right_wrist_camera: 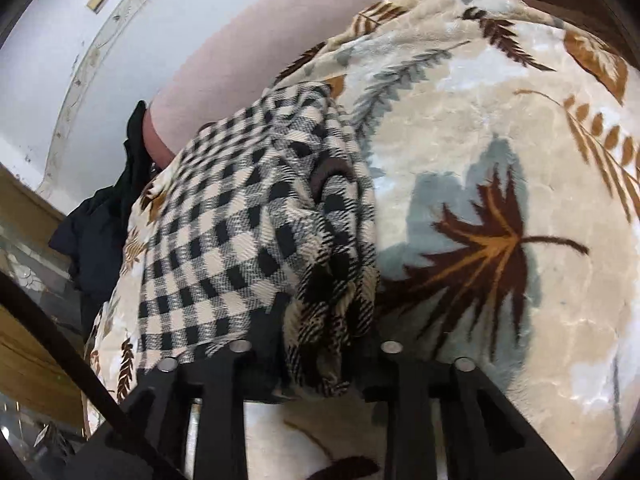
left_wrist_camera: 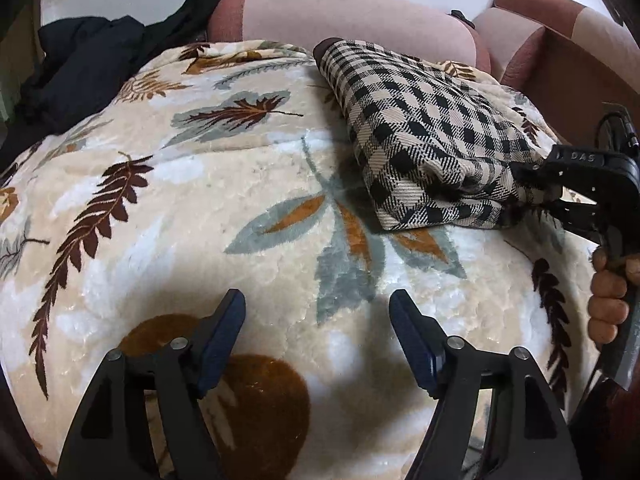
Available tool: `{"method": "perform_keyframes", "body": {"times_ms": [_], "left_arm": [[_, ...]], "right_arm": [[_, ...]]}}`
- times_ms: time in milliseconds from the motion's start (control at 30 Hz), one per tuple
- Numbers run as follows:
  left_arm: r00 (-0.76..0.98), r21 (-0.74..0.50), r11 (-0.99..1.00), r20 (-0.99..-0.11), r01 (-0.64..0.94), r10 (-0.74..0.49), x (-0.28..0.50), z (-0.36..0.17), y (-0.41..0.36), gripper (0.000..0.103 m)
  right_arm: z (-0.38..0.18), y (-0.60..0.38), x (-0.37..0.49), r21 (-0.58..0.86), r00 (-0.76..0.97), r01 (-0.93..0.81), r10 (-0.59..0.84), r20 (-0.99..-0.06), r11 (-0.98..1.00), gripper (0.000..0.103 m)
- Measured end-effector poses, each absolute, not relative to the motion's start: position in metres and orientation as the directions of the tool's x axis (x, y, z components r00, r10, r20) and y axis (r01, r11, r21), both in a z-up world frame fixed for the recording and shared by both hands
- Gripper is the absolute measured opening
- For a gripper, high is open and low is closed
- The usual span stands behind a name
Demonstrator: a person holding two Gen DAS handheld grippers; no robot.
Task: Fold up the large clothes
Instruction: 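Release the folded shirt and pull both grippers back from it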
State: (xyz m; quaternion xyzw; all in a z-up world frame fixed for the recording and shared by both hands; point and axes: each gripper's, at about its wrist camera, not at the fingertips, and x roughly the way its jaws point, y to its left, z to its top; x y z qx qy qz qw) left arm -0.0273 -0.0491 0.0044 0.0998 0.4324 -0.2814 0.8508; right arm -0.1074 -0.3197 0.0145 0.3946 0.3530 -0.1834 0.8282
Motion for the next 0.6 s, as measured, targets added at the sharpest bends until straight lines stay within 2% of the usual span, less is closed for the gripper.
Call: {"method": "perform_keyframes", "body": {"times_ms": [167,333,467,600], "left_arm": [[0.520,-0.001,0.818,-0.771,0.576,-0.367,-0.035,-0.001,-0.056,0.079],[0.546,0.009,0.827,-0.755,0.563,-0.364,-0.037,-0.004,-0.056,0.083],[0.538,-0.007,0.829,-0.757,0.560,-0.370,-0.034,-0.006,-0.057,0.090],[0.549,0.023,0.828,-0.759,0.560,-0.350,-0.034,-0.008,-0.062,0.092]], "right_arm": [[0.028,-0.338,-0.133,0.520,0.694,0.634,-0.125,-0.709,0.572,0.041],[0.043,-0.346,-0.164,0.484,0.671,0.701,-0.254,-0.697,0.523,0.042],[0.045,-0.347,-0.172,0.490,0.672,0.705,-0.262,-0.692,0.513,0.042],[0.054,-0.327,-0.165,0.517,0.736,0.616,-0.200,-0.647,0.594,0.042]]}}
